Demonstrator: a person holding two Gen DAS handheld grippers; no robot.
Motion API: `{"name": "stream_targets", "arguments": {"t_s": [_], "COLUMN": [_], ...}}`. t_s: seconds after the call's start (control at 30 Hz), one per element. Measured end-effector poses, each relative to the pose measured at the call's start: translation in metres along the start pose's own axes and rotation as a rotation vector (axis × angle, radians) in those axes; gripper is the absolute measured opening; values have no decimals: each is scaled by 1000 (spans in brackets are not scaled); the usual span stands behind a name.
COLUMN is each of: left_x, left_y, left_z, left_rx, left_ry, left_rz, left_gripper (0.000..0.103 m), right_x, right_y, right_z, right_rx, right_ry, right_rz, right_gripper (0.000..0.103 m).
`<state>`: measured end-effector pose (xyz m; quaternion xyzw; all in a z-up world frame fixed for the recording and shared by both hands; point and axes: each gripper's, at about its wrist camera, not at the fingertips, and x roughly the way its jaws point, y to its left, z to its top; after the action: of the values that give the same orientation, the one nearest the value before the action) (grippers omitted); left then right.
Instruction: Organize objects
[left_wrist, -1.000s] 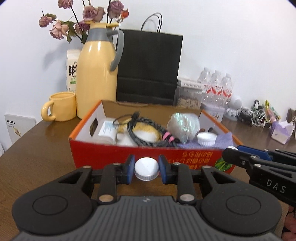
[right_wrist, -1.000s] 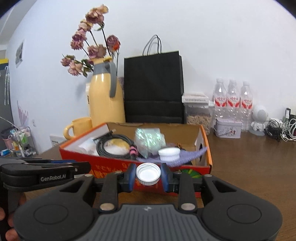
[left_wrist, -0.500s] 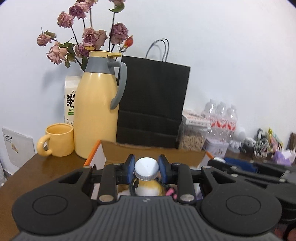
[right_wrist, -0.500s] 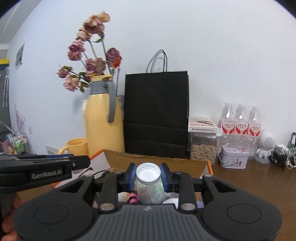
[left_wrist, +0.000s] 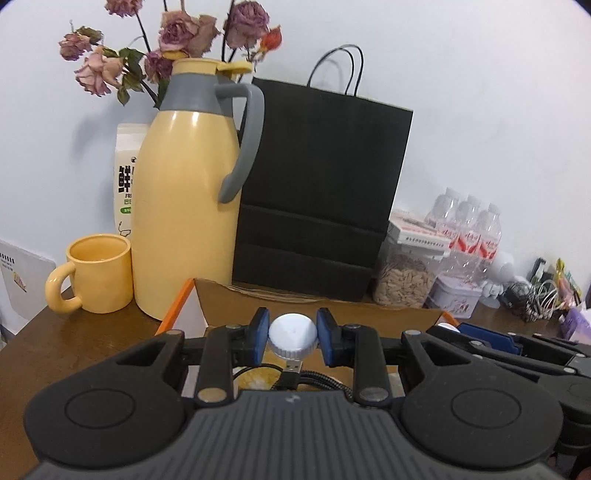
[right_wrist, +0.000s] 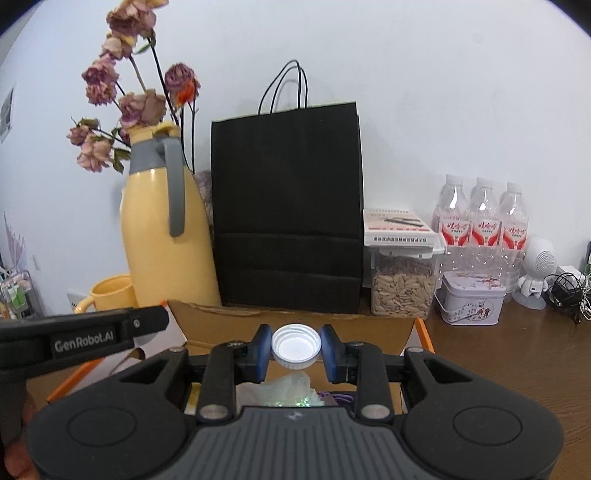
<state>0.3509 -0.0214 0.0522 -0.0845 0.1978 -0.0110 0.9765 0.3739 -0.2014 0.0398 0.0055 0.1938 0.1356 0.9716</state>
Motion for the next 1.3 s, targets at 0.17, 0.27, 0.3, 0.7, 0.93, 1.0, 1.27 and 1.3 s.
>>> {"name": "stream_targets", "arguments": {"t_s": [0.17,0.27,0.3,0.7,0.93,1.0,1.27,1.3], "left_x": [7,6,5,-7,-56,-74,-148,-156], "left_y": [6,11,11,14,13,13,17,18], "left_z": [-1,0,1,3,0,-3,-32,-37], "left_rx": [3,-4,-3,-3,22,32,86,94], "left_ry": [6,-16,-25,-45,-100,-107,-48,-39], "left_rz": [27,64,75,95,112,100,112,114], "left_gripper": [59,101,103,103,103,103,103,103], "right_x": [11,13,13,6,-33,-50,-131,-139], "right_y": [-7,-11,-12,-15,-5,-2,14,15], "right_z": [-4,-6,-6,-6,-5,-5,-25,-29], "right_rx": [9,13,16,16,-14,-19,-26,-23], "right_ry": [32,40,36,47,11,-5,-28,-25], "right_rz": [-26,-66,-80,-66,-75,-69,-59,-54], "right_gripper": [29,63,82,103,103,103,103,103]}}
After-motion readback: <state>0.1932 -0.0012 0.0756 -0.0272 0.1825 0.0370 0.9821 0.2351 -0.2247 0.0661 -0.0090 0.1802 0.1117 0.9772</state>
